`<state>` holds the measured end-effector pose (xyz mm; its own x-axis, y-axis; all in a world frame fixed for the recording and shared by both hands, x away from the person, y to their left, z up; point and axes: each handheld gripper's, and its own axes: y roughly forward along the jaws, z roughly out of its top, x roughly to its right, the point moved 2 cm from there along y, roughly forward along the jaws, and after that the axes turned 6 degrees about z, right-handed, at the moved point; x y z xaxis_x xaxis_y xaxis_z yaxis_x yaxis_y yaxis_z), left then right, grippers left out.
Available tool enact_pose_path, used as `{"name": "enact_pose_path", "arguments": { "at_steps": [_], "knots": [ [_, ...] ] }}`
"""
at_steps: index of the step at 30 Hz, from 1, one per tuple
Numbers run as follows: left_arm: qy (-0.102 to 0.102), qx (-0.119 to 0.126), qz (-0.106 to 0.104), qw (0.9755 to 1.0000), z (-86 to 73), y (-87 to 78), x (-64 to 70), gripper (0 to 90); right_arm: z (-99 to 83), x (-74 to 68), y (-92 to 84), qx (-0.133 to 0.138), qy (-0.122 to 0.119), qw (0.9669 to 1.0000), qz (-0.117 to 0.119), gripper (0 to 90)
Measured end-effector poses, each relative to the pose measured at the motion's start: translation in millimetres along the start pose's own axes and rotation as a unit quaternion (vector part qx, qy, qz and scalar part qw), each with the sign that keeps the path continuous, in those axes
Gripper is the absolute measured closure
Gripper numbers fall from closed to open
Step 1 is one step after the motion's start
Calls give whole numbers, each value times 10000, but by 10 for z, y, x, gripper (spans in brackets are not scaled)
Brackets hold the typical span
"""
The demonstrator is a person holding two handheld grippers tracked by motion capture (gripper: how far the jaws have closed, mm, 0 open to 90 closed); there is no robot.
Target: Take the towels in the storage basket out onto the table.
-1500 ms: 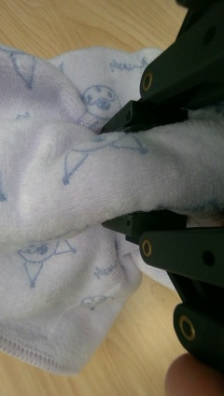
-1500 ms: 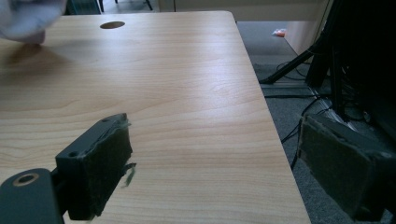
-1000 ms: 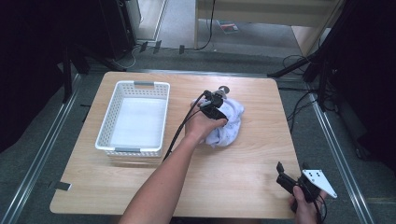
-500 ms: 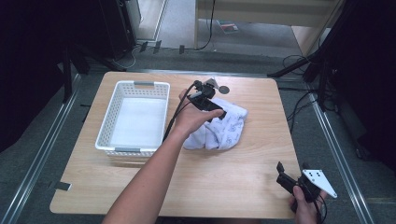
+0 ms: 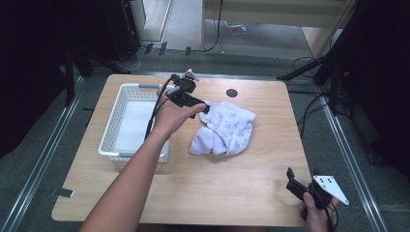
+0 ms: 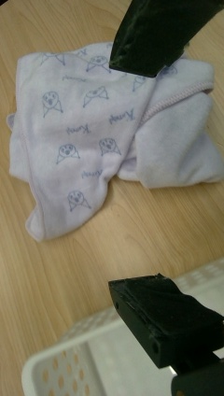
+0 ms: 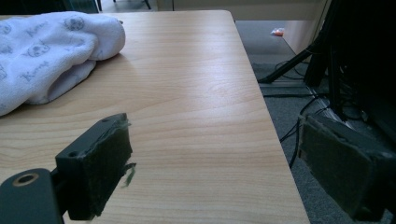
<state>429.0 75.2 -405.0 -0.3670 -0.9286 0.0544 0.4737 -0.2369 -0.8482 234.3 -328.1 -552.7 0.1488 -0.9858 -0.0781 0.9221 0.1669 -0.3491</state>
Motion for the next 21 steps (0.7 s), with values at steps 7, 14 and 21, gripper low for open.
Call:
{"name": "enact_pose_path", "arguments": {
  "at_steps": [7, 14, 21],
  "knots": [
    [-171, 170, 123, 9996, -144, -234, -311, 0, 0, -3, -1, -6, 9, 10000, -9, 100],
    [-314, 252, 283, 9988, -327, -431, -611, 0, 0, -9, -2, -21, 0, 10000, -27, 101],
    [-479, 278, 530, 9971, -562, -581, -914, 0, 0, -10, 0, -24, -13, 10000, -44, 101]
  ]
}}
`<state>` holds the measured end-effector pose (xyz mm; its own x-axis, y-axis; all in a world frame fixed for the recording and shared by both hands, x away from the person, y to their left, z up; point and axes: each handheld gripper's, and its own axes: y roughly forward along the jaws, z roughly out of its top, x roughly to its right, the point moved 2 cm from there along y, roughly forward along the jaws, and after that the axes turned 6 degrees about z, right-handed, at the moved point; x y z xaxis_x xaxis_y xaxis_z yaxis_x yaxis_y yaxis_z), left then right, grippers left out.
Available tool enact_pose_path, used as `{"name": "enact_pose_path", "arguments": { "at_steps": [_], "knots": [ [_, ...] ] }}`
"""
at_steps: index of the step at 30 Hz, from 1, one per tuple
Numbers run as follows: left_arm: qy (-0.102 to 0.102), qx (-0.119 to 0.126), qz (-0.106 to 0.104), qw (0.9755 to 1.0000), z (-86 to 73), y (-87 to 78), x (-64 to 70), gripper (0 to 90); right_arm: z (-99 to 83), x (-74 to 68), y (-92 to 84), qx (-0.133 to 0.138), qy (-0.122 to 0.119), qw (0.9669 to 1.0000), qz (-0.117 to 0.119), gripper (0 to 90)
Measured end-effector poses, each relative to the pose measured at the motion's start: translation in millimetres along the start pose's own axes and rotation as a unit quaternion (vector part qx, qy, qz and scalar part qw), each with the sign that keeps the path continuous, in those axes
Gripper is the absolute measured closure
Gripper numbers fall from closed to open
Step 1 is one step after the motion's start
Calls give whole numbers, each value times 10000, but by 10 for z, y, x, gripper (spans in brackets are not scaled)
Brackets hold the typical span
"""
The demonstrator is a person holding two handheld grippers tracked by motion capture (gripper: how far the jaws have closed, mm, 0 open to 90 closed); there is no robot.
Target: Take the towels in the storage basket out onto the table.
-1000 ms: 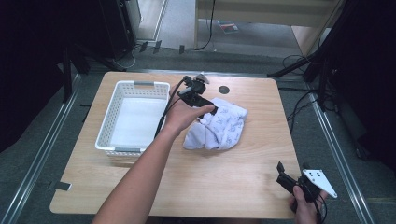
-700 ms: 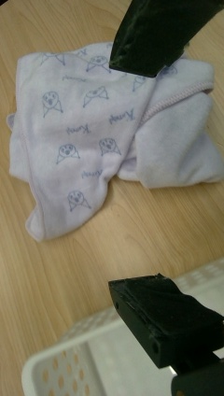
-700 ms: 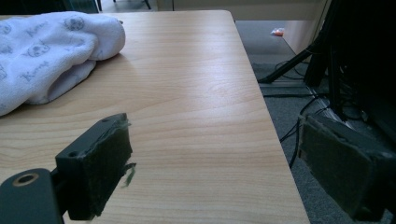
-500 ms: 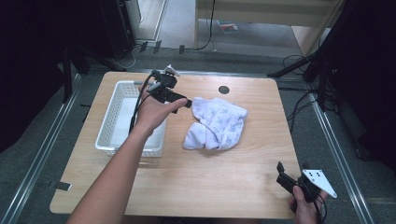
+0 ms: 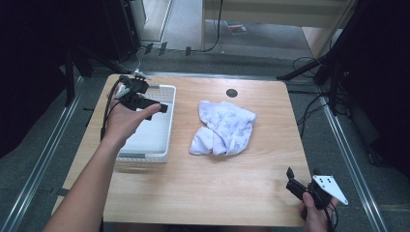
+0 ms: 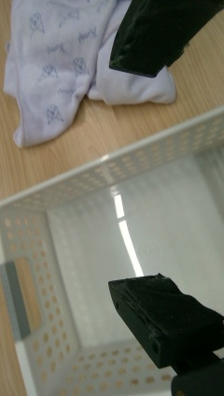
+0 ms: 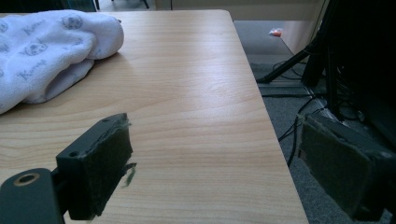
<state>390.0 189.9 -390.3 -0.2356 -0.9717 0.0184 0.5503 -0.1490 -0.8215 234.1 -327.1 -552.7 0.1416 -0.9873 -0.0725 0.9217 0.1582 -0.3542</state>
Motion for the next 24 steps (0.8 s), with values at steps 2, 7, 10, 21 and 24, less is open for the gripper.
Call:
{"name": "enact_pose_path", "arguments": {
  "at_steps": [2, 7, 10, 21, 24],
  "knots": [
    [-41, 0, 37, 10000, -66, -22, -92, 0, 0, -1, 0, -1, 8, 10000, -1, 102],
    [-167, 38, 139, 9998, -256, -86, -288, 0, 0, -1, 1, -5, -12, 10000, -4, 102],
    [-256, 100, 194, 9994, -374, -135, -393, 0, 1, 4, 3, -1, 3, 10000, -11, 102],
    [-566, 350, 516, 9964, -840, -267, -742, 0, 0, -6, 6, -14, -34, 10000, -39, 107],
    [-697, 451, 540, 9951, -989, -289, -815, 0, 1, -5, 7, -17, -33, 10000, -48, 108]
  ]
}}
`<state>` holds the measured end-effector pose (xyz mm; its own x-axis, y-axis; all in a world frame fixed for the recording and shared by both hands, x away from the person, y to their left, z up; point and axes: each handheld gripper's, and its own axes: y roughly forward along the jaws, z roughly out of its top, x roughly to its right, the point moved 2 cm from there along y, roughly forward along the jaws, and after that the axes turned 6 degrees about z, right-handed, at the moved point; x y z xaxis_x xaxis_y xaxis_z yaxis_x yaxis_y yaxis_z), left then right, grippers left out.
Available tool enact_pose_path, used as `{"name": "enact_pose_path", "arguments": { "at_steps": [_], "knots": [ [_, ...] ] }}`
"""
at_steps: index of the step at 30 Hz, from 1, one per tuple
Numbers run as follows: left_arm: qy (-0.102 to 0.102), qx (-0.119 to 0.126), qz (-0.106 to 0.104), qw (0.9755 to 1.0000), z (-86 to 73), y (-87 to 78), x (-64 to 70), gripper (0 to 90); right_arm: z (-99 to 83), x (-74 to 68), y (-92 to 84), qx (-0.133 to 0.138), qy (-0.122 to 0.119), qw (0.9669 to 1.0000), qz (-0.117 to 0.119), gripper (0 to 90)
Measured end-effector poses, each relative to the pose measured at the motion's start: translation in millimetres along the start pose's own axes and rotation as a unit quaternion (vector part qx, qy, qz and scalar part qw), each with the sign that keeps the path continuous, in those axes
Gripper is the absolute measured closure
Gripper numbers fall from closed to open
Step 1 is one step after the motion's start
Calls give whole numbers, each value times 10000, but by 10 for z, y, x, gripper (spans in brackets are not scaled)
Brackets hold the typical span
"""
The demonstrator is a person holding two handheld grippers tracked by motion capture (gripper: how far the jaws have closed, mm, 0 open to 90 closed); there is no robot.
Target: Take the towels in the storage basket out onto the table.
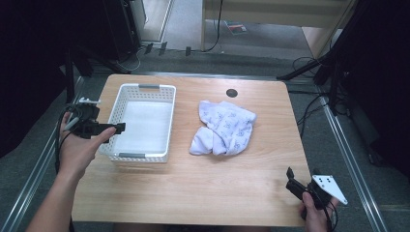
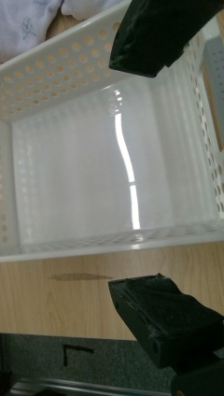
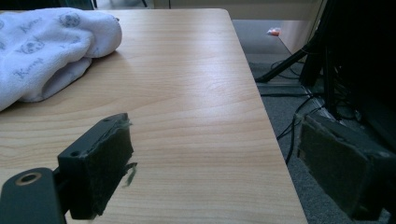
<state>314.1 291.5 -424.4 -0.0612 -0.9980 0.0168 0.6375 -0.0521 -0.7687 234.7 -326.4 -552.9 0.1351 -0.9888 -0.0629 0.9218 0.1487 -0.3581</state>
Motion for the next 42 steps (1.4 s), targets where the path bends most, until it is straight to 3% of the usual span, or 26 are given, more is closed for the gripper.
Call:
{"name": "enact_pose_path", "arguments": {
  "at_steps": [8, 12, 16, 20, 22, 23, 24, 25, 27, 34, 39, 42],
  "knots": [
    [-281, 262, -19, 9993, -388, -77, -211, 0, 0, -3, 2, -3, -17, 10000, -12, 109],
    [-456, 416, -26, 9981, -542, -106, -291, 0, 0, -3, 2, -4, -15, 10000, -15, 109],
    [-677, 652, -48, 9956, -794, -111, -404, 0, 0, -4, 3, -6, -19, 10000, -22, 110],
    [-833, 974, -95, 9917, -990, -90, -475, 0, 0, -6, 3, -10, -16, 10000, -36, 110],
    [-907, 1209, -105, 9885, -1087, -90, -504, 0, 0, -5, 3, -8, -16, 10000, -40, 110],
    [-907, 1209, -105, 9885, -1087, -90, -504, 0, 0, -5, 3, -8, -17, 10000, -41, 110],
    [-1024, 1456, -97, 9840, -1179, -89, -533, 0, 0, -6, 3, -10, -19, 10000, -40, 110],
    [-1088, 1578, -101, 9814, -1223, -78, -546, 0, 0, -6, 4, -11, -21, 10000, -44, 110],
    [-1153, 1684, -104, 9789, -1306, -40, -570, 0, 0, -6, 4, -12, -36, 10000, -45, 110],
    [-1087, 1906, -34, 9756, -1559, 173, -607, 0, 1, -8, 6, -24, -43, 10000, -57, 111],
    [-1029, 2187, 41, 9703, -1635, 233, -638, 0, 0, -7, 6, -24, -32, 10000, -42, 110],
    [-1041, 2153, 79, 9710, -1643, 295, -647, 0, 0, -7, 5, -26, -37, 10000, -21, 110]
  ]
}}
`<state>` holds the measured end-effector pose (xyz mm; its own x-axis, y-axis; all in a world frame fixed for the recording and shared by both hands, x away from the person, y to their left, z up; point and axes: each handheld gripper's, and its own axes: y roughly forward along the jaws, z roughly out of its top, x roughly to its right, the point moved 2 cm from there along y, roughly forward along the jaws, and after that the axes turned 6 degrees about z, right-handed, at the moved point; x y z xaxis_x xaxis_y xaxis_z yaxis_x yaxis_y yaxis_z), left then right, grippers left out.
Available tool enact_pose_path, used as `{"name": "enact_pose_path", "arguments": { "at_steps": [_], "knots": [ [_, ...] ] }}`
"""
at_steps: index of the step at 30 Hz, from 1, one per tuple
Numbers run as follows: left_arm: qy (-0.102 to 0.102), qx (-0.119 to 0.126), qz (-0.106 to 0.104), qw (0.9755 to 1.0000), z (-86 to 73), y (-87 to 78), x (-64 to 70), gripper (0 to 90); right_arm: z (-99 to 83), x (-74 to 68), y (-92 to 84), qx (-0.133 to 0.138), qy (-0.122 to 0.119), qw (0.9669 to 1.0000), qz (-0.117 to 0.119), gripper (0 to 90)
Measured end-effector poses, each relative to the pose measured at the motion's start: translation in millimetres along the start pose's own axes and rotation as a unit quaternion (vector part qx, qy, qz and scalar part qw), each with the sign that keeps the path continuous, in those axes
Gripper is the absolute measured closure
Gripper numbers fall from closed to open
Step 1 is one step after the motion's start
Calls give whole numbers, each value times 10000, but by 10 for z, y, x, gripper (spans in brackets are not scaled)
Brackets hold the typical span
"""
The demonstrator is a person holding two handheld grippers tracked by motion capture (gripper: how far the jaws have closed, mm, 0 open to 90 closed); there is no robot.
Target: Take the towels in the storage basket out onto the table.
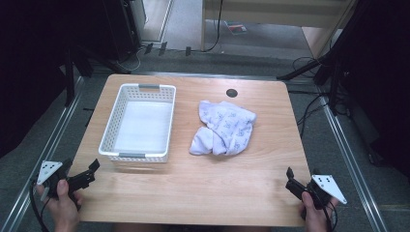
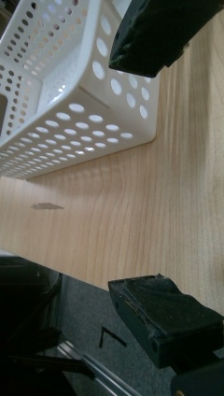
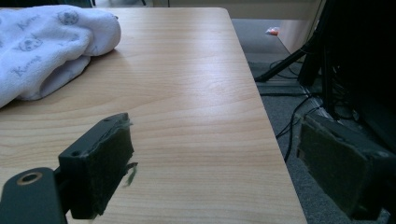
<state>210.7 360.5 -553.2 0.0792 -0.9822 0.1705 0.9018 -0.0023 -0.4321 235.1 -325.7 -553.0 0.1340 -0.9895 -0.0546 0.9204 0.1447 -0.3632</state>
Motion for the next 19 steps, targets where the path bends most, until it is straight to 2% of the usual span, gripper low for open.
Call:
{"name": "enact_pose_path", "arguments": {
  "at_steps": [5, 8, 19],
  "knots": [
    [-97, -41, 14, 9999, -15, 52, -14, 0, 0, -3, 0, -11, -6, 10000, 20, 111],
    [-23, -54, 20, 10000, -25, 58, -1, 0, 0, -4, 2, -16, -3, 10000, 16, 113],
    [-51, -72, 36, 10000, -40, 73, 6, 0, 0, 1, 1, -5, 4, 10000, 16, 115]
  ]
}}
